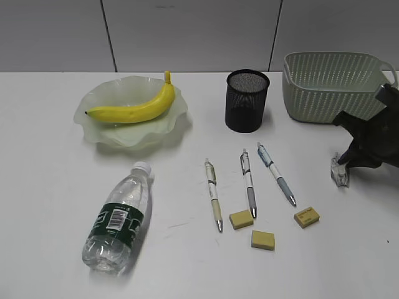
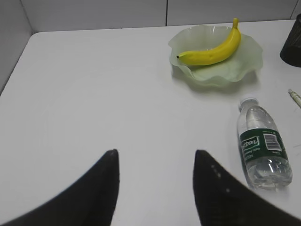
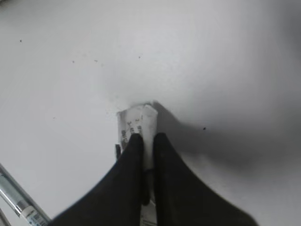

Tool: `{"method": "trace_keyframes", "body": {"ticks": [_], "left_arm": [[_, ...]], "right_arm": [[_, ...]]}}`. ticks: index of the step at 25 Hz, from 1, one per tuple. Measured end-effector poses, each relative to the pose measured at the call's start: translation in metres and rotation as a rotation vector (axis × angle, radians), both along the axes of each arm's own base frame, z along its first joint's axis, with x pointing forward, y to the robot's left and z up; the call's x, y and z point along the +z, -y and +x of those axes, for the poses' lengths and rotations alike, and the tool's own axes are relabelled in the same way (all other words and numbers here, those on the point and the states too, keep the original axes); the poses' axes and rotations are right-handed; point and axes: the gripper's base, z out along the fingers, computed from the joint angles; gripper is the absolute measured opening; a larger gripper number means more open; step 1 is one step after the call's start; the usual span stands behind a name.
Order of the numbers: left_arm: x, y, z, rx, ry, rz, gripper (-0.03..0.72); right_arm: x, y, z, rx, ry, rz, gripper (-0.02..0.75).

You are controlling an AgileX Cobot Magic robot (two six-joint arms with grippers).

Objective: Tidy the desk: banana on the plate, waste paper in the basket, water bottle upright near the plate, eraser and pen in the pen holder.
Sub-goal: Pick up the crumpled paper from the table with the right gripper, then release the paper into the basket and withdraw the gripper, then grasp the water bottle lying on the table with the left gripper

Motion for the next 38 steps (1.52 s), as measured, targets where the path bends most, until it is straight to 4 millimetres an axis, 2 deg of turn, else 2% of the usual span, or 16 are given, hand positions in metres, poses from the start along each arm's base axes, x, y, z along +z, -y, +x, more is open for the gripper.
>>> {"method": "trace_keyframes", "body": {"ticks": [3, 6, 8, 11, 13, 15, 17, 20, 21, 23, 26, 28, 30, 32, 34, 38], "left_arm": [[0.0, 0.0, 0.0, 0.0, 0.0, 0.0, 0.382], [0.0, 0.0, 0.0, 0.0, 0.0, 0.0, 0.382], [0.0, 0.0, 0.0, 0.001, 0.0, 0.0, 0.382], [0.0, 0.0, 0.0, 0.001, 0.0, 0.0, 0.377], [0.0, 0.0, 0.0, 0.001, 0.0, 0.0, 0.368], [0.0, 0.0, 0.0, 0.001, 0.0, 0.0, 0.356], [0.0, 0.0, 0.0, 0.001, 0.0, 0.0, 0.342], [0.0, 0.0, 0.0, 0.001, 0.0, 0.0, 0.308], [0.0, 0.0, 0.0, 0.001, 0.0, 0.0, 0.3], [0.0, 0.0, 0.0, 0.001, 0.0, 0.0, 0.287], [0.0, 0.0, 0.0, 0.001, 0.0, 0.0, 0.274], [0.0, 0.0, 0.0, 0.001, 0.0, 0.0, 0.271], [0.0, 0.0, 0.0, 0.001, 0.0, 0.0, 0.27], [0.0, 0.0, 0.0, 0.001, 0.0, 0.0, 0.269], [0.0, 0.0, 0.0, 0.001, 0.0, 0.0, 0.269], [0.0, 0.0, 0.0, 0.001, 0.0, 0.0, 0.264]], "right_arm": [[0.007, 0.0, -0.001, 0.034, 0.016, -0.016, 0.034], [0.03, 0.001, -0.008, 0.117, 0.072, -0.072, 0.027], [0.059, 0.003, -0.016, 0.178, 0.158, -0.136, 0.026], [0.112, 0.008, -0.018, 0.23, 0.413, -0.272, 0.026], [0.142, 0.012, -0.009, 0.205, 0.599, -0.353, 0.026], [0.16, 0.015, 0.01, 0.185, 0.722, -0.411, 0.025], [0.161, 0.017, 0.035, 0.185, 0.775, -0.449, 0.025], [0.139, 0.017, 0.075, 0.224, 0.748, -0.47, 0.036], [0.129, 0.017, 0.085, 0.24, 0.719, -0.465, 0.067], [0.115, 0.015, 0.098, 0.278, 0.643, -0.444, 0.194], [0.111, 0.013, 0.103, 0.309, 0.576, -0.416, 0.478], [0.119, 0.013, 0.101, 0.316, 0.576, -0.415, 0.577], [0.133, 0.013, 0.094, 0.348, 0.572, -0.437, 0.573], [0.153, 0.013, 0.08, 0.394, 0.569, -0.481, 0.513], [0.168, 0.014, 0.058, 0.435, 0.55, -0.522, 0.449], [0.18, 0.015, -0.011, 0.481, 0.508, -0.559, 0.376]]}}
